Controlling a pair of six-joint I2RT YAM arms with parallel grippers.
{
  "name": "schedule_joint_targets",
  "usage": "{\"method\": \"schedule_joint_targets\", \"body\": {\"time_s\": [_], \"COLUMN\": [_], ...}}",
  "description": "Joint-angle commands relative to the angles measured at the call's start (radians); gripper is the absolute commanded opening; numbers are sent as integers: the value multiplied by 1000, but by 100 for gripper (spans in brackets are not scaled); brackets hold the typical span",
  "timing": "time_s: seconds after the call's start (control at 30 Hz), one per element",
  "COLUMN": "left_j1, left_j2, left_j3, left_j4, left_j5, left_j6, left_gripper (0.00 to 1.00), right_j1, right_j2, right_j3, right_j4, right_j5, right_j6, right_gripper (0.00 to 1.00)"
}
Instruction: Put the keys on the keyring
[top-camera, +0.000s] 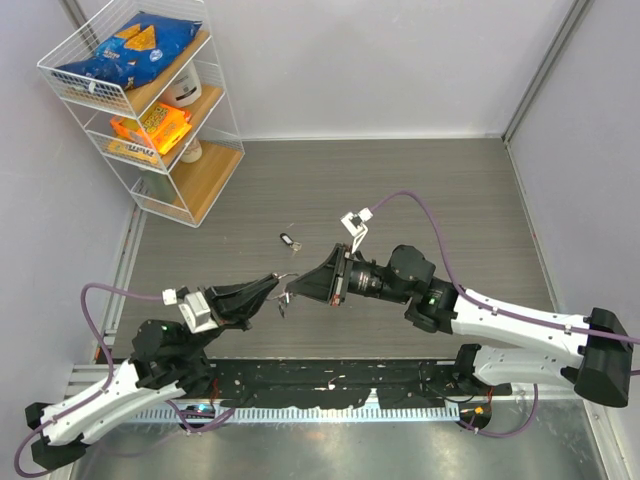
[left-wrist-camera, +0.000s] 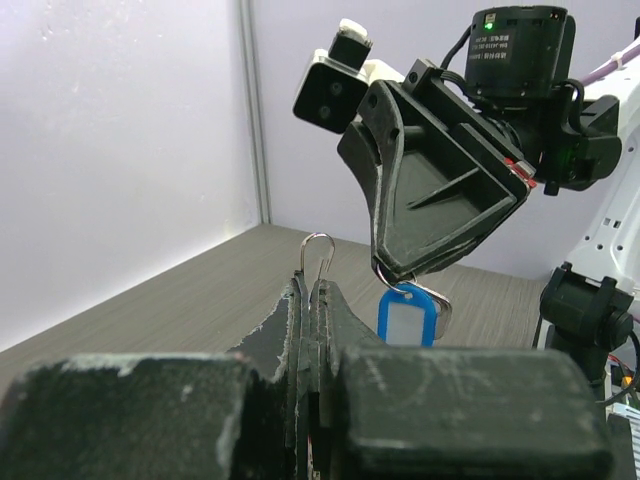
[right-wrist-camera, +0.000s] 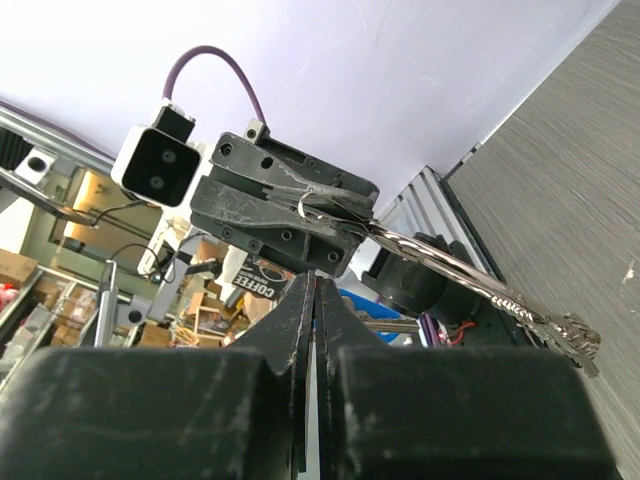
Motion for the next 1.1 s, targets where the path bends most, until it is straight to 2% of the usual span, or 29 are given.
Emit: {"method": "schedule_joint_targets", "body": {"time_s": [0.0, 0.37, 1.07], "left_j1": [2, 2, 2], "left_j2": [-27, -42, -54], "left_j3": [0, -3, -4], "left_j4": [78, 75, 78], "left_j5": [-7, 10, 22], "left_j6": [21, 21, 18], "left_gripper": [0, 0, 0], "right_j1": [3, 3, 3], "right_j2": [3, 40, 56], "right_j3": [0, -16, 1], "right_j4": [141, 217, 169], "right_j5": [4, 26, 73], "right_j6": [61, 133, 139], "right_gripper": [6, 6, 6]}}
